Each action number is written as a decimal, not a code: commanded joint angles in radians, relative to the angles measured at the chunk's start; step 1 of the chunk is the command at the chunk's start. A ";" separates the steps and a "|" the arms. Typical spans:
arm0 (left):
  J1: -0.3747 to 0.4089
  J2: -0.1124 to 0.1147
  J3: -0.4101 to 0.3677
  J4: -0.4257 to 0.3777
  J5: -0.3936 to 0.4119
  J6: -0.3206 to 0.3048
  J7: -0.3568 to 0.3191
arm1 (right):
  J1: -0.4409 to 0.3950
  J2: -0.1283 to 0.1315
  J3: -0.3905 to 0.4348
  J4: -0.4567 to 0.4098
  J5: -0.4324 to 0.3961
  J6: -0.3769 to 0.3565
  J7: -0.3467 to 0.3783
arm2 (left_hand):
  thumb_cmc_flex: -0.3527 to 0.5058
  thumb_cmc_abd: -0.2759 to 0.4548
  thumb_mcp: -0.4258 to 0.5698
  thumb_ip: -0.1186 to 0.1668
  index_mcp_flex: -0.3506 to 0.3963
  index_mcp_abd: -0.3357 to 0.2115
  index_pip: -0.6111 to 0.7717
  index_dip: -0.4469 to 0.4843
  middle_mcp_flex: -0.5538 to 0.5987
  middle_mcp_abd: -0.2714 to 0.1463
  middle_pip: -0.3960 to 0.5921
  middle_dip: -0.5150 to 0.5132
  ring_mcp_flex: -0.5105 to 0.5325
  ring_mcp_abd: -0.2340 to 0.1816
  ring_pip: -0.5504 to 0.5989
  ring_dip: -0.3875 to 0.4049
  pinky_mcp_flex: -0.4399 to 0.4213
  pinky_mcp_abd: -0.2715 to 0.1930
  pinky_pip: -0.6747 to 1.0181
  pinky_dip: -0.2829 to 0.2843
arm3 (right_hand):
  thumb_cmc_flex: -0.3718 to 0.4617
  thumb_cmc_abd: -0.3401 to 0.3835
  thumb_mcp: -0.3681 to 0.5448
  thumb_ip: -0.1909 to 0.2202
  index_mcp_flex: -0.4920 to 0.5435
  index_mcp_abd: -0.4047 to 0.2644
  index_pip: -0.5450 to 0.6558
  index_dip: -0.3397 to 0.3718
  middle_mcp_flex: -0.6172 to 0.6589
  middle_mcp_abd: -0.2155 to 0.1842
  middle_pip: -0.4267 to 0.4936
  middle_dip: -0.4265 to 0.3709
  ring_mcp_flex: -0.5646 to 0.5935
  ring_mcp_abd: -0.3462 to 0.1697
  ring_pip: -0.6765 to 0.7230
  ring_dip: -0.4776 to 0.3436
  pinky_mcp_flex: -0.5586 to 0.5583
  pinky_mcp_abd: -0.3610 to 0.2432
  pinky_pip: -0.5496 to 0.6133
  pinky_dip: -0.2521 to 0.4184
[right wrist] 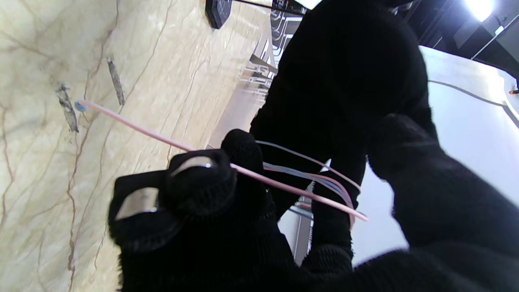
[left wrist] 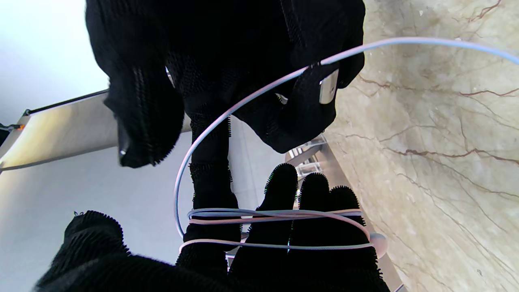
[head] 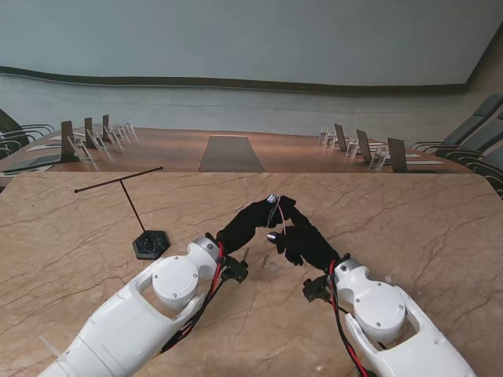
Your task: Take the wired earphone off the rack, coil the cable and place them on the table
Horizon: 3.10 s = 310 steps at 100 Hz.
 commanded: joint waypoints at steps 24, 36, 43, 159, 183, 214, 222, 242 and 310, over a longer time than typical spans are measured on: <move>0.007 -0.006 0.003 -0.003 0.005 0.005 0.000 | 0.030 -0.017 -0.007 0.007 0.018 -0.005 -0.009 | -0.002 -0.015 -0.017 0.004 -0.006 -0.084 0.004 0.003 -0.021 -0.016 -0.001 -0.002 -0.016 0.057 -0.004 -0.006 -0.013 0.070 -0.040 -0.008 | -0.013 -0.059 0.041 -0.049 -0.022 -0.024 0.074 -0.025 0.026 -0.018 0.049 0.017 0.050 0.094 0.112 -0.007 0.096 -0.121 0.171 -0.061; 0.000 -0.010 0.010 0.008 0.001 0.011 0.002 | 0.034 -0.012 -0.024 -0.005 0.035 -0.002 0.019 | -0.003 -0.014 -0.018 0.004 -0.010 -0.083 0.001 0.001 -0.028 -0.016 -0.005 -0.003 -0.025 0.053 -0.010 -0.009 -0.021 0.065 -0.046 -0.011 | -0.015 -0.058 0.042 -0.049 0.026 -0.021 0.100 -0.007 0.032 -0.027 0.051 0.016 0.055 0.091 0.114 -0.010 0.101 -0.121 0.173 -0.064; -0.004 -0.013 0.015 0.012 -0.002 0.012 0.005 | 0.037 -0.012 -0.039 -0.010 0.044 0.005 0.024 | -0.003 -0.014 -0.017 0.004 -0.010 -0.083 0.000 0.000 -0.031 -0.020 -0.006 -0.003 -0.031 0.047 -0.015 -0.011 -0.027 0.060 -0.051 -0.013 | -0.011 -0.060 0.048 -0.048 0.085 -0.023 0.120 0.012 0.043 -0.025 0.052 0.015 0.064 0.093 0.117 -0.012 0.111 -0.118 0.178 -0.066; 0.023 -0.003 -0.010 -0.009 0.019 0.012 0.012 | 0.062 -0.041 -0.044 0.080 0.003 0.030 -0.085 | -0.005 -0.017 -0.015 0.006 -0.015 0.034 0.003 -0.008 -0.036 -0.023 -0.017 0.010 -0.050 0.043 -0.032 -0.013 -0.048 0.049 -0.072 -0.025 | -0.007 -0.200 0.576 0.048 0.688 -0.172 0.335 0.663 0.246 0.042 0.086 0.057 0.220 0.133 0.201 -0.037 0.287 -0.047 0.289 -0.110; 0.028 0.001 -0.015 -0.017 0.029 0.010 0.010 | 0.091 -0.050 -0.037 0.121 -0.069 0.025 -0.146 | -0.004 -0.015 -0.015 0.006 -0.008 0.047 0.008 -0.008 -0.031 -0.023 -0.017 0.013 -0.045 0.046 -0.028 -0.010 -0.046 0.050 -0.069 -0.024 | 0.003 -0.183 0.566 0.042 0.675 -0.168 0.321 0.689 0.237 0.053 0.087 0.058 0.220 0.130 0.202 -0.037 0.287 -0.056 0.289 -0.107; 0.017 0.001 -0.007 -0.011 0.031 0.021 0.001 | 0.115 -0.065 -0.061 0.129 -0.072 0.002 -0.201 | 0.005 -0.017 -0.013 0.007 0.016 0.091 0.009 -0.011 -0.036 -0.025 -0.020 0.013 -0.054 0.042 -0.030 -0.011 -0.051 0.043 -0.069 -0.023 | 0.042 -0.154 0.499 0.046 0.655 -0.194 0.281 0.586 0.232 0.068 0.071 0.043 0.217 0.167 0.176 -0.056 0.280 -0.007 0.281 -0.138; 0.013 -0.002 -0.003 -0.008 0.030 0.021 0.006 | 0.113 -0.065 -0.071 0.114 -0.055 0.005 -0.194 | 0.010 -0.019 -0.013 0.007 0.023 0.112 0.007 -0.013 -0.044 -0.029 -0.021 0.012 -0.063 0.034 -0.036 -0.014 -0.057 0.036 -0.076 -0.027 | 0.059 -0.161 0.493 0.053 0.668 -0.187 0.274 0.527 0.247 0.067 0.063 0.037 0.217 0.176 0.176 -0.056 0.280 -0.001 0.285 -0.138; -0.001 -0.010 0.008 0.001 0.019 0.022 0.012 | 0.103 -0.065 -0.114 0.093 -0.050 0.043 -0.180 | 0.016 -0.018 -0.013 0.007 0.024 0.146 -0.003 -0.023 -0.075 -0.042 -0.024 0.009 -0.087 0.015 -0.050 -0.024 -0.072 0.013 -0.095 -0.036 | 0.056 -0.137 0.389 0.068 0.550 -0.178 0.321 0.387 0.224 0.051 0.066 0.039 0.218 0.159 0.168 -0.060 0.280 -0.025 0.281 -0.157; 0.001 -0.011 0.010 -0.002 0.011 0.031 0.011 | 0.141 -0.088 -0.169 0.123 -0.066 0.054 -0.249 | 0.017 -0.015 -0.014 0.007 0.065 0.217 -0.012 -0.042 -0.126 -0.058 -0.019 -0.008 -0.125 -0.013 -0.071 -0.048 -0.087 -0.034 -0.130 -0.055 | -0.191 0.071 -0.117 -0.002 0.344 -0.057 0.018 0.114 0.206 0.043 0.069 0.026 0.213 0.153 0.159 -0.072 0.279 -0.030 0.280 -0.180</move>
